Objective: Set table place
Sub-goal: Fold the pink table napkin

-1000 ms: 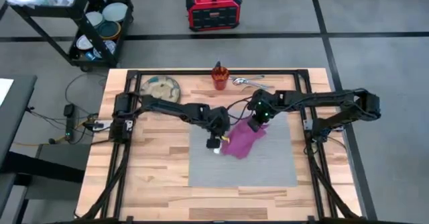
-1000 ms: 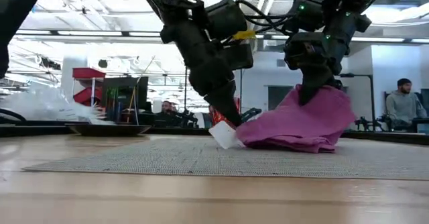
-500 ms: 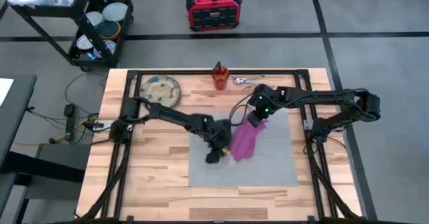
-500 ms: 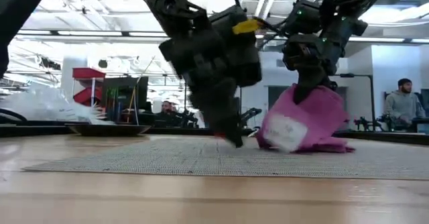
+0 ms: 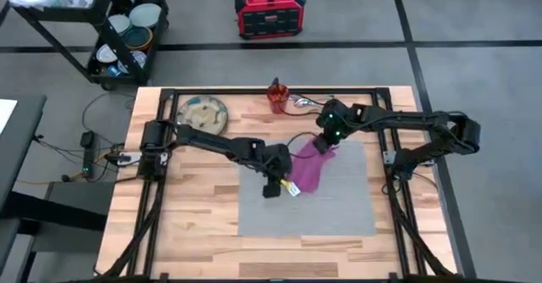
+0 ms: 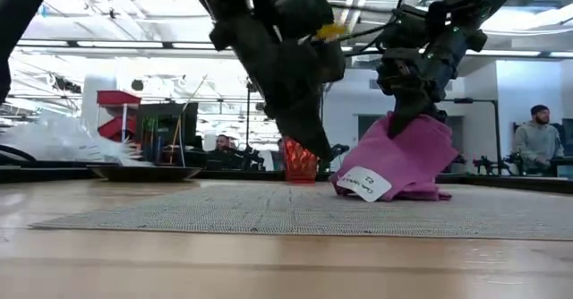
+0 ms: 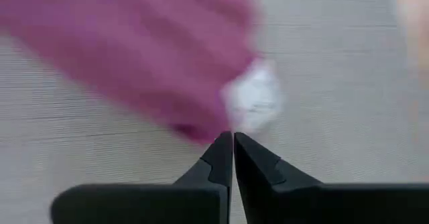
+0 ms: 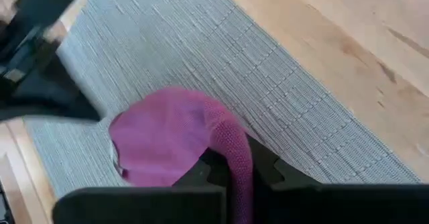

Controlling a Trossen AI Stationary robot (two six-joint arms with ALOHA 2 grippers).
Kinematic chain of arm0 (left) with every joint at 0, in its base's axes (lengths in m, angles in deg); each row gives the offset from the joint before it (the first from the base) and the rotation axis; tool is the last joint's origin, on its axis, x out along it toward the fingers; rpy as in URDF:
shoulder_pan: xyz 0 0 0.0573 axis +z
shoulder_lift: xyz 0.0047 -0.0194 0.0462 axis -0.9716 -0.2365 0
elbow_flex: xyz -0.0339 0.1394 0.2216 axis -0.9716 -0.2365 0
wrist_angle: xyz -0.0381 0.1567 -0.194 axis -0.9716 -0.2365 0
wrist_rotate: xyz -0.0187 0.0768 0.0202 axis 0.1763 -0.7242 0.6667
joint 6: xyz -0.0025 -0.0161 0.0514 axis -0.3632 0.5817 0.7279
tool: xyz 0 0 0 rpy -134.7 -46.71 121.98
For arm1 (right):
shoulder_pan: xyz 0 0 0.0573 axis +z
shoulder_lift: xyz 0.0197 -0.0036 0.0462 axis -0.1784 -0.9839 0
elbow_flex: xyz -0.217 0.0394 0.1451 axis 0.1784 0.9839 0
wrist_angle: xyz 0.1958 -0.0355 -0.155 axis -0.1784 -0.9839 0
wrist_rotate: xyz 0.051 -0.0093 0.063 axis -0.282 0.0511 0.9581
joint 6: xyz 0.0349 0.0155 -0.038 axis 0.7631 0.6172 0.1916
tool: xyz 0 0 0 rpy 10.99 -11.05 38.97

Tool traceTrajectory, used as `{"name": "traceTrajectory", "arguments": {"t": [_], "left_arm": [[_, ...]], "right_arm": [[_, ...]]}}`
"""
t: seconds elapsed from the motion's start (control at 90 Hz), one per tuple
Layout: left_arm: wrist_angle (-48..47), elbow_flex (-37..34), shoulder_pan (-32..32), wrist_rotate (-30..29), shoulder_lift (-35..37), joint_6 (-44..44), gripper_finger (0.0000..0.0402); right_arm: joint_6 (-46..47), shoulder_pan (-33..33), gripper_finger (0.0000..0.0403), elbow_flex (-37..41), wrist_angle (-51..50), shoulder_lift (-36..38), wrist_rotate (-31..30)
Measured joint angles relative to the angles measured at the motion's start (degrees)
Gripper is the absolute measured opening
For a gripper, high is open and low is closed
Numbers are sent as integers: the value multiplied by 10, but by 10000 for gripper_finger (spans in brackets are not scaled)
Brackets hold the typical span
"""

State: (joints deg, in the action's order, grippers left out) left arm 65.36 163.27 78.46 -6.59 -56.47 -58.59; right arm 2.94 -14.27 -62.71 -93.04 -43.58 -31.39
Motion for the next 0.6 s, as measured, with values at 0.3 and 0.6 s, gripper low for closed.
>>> {"name": "traceTrajectory", "arguments": {"t": [0.3,0.6], "left_arm": [[98,0,12,67,-64,-22,0],[125,0,-32,268,-39,-65,0]], "right_arm": [[11,9,0,0,15,5,19],[-8,-65,0,0,6,5,30]]}}
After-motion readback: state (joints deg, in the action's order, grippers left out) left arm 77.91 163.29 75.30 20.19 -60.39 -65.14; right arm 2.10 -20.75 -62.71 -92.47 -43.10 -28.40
